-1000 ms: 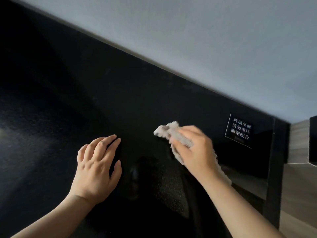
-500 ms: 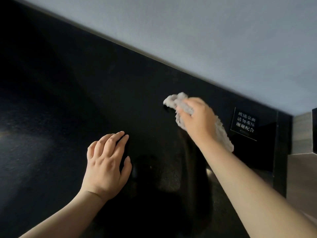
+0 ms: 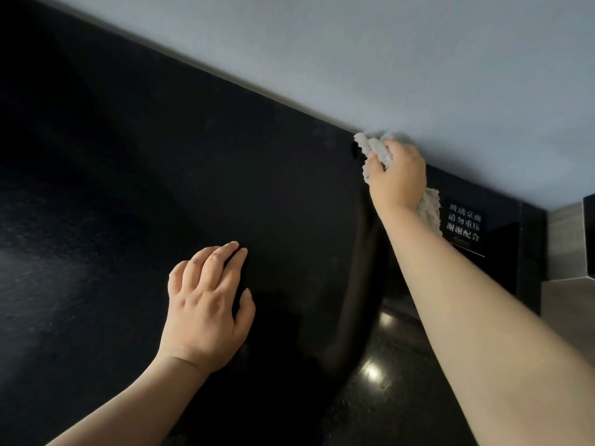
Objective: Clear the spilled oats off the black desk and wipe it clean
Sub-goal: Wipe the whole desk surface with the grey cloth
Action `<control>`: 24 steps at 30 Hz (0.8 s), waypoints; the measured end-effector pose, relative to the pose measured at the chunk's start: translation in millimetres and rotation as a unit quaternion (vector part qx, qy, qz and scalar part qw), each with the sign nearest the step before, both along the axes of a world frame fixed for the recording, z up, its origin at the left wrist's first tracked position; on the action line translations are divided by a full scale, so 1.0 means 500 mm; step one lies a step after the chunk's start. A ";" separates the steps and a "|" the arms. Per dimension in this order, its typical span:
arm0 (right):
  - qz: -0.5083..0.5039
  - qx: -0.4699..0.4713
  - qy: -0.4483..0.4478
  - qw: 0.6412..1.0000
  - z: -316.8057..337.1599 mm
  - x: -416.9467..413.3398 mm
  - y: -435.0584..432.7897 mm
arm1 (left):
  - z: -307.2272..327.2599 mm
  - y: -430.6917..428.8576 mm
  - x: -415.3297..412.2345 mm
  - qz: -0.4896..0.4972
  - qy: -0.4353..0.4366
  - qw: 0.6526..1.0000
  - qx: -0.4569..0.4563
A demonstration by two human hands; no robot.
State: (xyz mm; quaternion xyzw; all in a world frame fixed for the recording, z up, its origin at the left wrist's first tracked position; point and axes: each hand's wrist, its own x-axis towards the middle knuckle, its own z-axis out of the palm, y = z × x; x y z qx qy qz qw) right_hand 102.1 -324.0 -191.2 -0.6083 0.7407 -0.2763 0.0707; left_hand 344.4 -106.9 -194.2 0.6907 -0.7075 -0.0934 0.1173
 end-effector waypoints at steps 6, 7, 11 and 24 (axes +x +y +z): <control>0.086 -0.004 0.012 0.996 -0.014 0.047 0.144 | -0.008 -0.009 0.005 -0.001 -0.010 1.000 0.000; 0.080 -0.020 -0.001 0.997 -0.017 0.053 0.164 | -0.008 -0.006 0.004 -0.001 -0.010 1.000 0.000; 0.120 0.003 -0.015 0.993 -0.016 0.064 0.233 | -0.005 0.000 0.002 0.002 -0.010 1.000 -0.002; -0.002 -0.003 -0.133 0.991 0.054 0.013 0.068 | 0.006 -0.014 0.000 -0.005 -0.004 1.000 -0.018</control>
